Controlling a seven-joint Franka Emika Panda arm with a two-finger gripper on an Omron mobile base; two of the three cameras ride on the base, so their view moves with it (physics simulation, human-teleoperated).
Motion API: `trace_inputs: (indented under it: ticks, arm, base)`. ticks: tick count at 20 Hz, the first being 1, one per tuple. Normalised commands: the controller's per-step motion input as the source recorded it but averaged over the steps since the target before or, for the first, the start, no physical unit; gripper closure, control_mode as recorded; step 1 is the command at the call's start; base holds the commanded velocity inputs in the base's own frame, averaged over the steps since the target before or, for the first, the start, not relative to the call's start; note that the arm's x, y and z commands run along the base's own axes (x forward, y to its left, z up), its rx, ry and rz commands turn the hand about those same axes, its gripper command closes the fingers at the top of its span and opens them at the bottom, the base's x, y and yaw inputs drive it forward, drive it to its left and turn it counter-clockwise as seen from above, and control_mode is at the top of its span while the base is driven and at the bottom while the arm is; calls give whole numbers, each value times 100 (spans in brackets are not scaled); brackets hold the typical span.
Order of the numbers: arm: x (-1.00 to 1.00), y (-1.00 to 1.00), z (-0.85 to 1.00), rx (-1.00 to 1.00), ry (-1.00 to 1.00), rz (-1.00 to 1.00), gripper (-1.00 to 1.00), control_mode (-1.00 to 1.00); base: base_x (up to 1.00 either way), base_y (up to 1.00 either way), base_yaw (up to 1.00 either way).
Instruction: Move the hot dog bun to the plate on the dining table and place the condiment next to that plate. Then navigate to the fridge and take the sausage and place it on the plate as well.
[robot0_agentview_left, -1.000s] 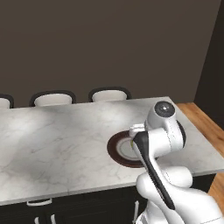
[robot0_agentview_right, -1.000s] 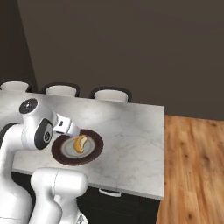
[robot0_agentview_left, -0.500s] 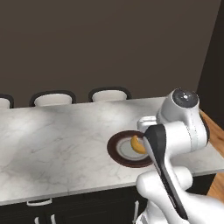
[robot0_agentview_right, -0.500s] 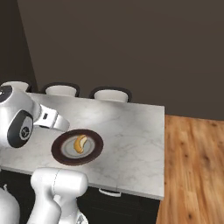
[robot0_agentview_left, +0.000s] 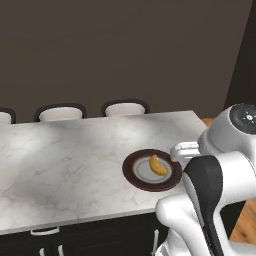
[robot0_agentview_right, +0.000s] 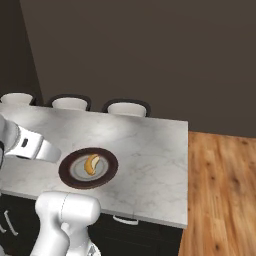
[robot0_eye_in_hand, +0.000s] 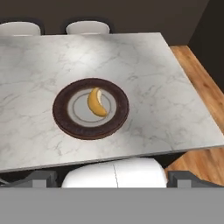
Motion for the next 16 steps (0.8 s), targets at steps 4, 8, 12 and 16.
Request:
trace_inputs:
  ticks: [4, 8, 12, 16]
  arm:
    - [-39, 0, 5, 0, 0, -7, -100, -100]
    - [1, 0, 0, 0, 0, 0, -100, -100]
    - [0, 0, 0, 0, 0, 0, -100, 100]
    - [0, 0, 0, 0, 0, 0, -100, 100]
  base:
    - [0, 0, 0]
    - [0, 0, 0]
    - [-33, 0, -15]
    - [-70, 0, -56]
